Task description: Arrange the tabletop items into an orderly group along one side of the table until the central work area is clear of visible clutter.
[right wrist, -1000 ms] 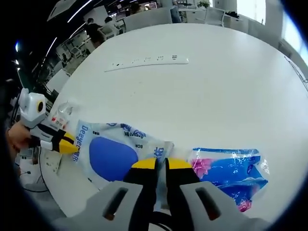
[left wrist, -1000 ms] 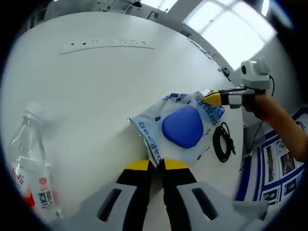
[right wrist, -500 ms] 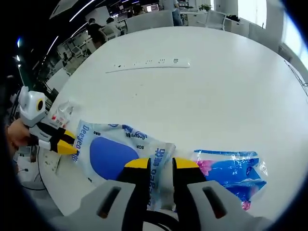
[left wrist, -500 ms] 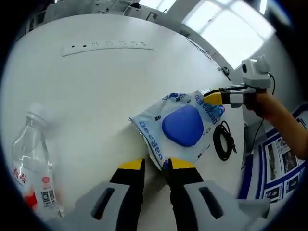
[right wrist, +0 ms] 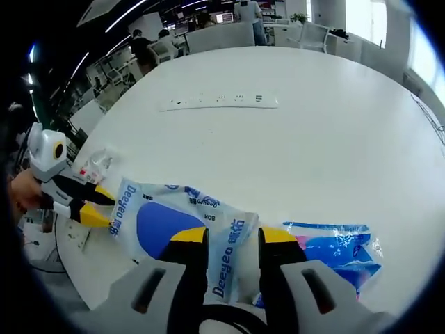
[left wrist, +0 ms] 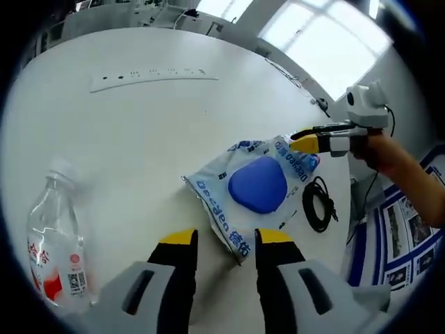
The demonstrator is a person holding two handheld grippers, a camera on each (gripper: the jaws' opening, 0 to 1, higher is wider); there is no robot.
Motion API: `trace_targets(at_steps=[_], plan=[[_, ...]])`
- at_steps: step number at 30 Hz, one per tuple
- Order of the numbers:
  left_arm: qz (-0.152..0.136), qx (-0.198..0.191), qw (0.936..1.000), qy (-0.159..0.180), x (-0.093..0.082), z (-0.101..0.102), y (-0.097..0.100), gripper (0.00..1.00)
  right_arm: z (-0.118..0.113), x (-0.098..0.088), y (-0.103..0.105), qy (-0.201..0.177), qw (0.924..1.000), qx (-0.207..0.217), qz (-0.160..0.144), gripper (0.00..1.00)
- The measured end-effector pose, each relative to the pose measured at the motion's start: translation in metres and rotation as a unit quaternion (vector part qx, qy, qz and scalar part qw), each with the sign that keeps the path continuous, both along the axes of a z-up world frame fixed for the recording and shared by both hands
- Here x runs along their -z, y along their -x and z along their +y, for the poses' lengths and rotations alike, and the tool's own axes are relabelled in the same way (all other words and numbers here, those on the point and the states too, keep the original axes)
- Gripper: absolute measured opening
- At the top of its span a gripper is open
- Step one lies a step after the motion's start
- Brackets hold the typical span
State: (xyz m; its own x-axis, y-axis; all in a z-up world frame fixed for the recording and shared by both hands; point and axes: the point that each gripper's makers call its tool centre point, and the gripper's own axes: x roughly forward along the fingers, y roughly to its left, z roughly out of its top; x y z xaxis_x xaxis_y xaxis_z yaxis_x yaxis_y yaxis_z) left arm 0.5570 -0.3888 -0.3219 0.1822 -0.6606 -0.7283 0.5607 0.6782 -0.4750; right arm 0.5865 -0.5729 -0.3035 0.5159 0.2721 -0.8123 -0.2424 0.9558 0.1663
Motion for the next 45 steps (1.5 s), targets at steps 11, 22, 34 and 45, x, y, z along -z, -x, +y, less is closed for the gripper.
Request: trace_targets(at_steps=[11,22,34,45], plan=[[-0.019,0.010,0.9998,0.001,-0.013,0.003,0.002,0.42,0.004,-0.013,0.001,-0.009,0.9998,-0.006,-0.014,0.36],[-0.045,0.017,0.9988,0.005,-0.029,0.007,0.002,0.54,0.007,-0.032,0.001,-0.034,0.9989,0.003,-0.032,0.43],[-0.068,0.023,0.9973,0.013,-0.046,0.014,0.005,0.62,0.020,-0.047,0.006,-0.068,0.9968,0.004,-0.041,0.49],[-0.091,0.022,0.9954,0.022,-0.065,0.028,0.011,0.68,0.040,-0.060,0.012,-0.093,0.9944,-0.011,-0.048,0.59]])
